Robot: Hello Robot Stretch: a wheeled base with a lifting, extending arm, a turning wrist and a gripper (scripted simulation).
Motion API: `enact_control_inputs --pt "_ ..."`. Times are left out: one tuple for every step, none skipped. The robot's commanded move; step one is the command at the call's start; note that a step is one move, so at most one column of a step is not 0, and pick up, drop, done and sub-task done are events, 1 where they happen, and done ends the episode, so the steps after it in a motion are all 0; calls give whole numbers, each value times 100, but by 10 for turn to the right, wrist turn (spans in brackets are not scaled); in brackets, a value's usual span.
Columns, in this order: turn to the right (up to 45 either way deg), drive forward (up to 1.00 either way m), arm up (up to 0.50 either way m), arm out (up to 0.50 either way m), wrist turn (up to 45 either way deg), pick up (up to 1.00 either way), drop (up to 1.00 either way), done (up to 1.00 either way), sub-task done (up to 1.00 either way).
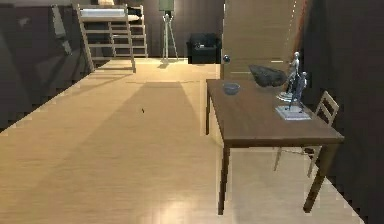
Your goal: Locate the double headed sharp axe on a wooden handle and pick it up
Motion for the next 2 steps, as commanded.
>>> enact_control_inputs --pt "0 35 0 0 0 0 0 0 0" --pt "-270 0 0 0 0 0 0 0 0"
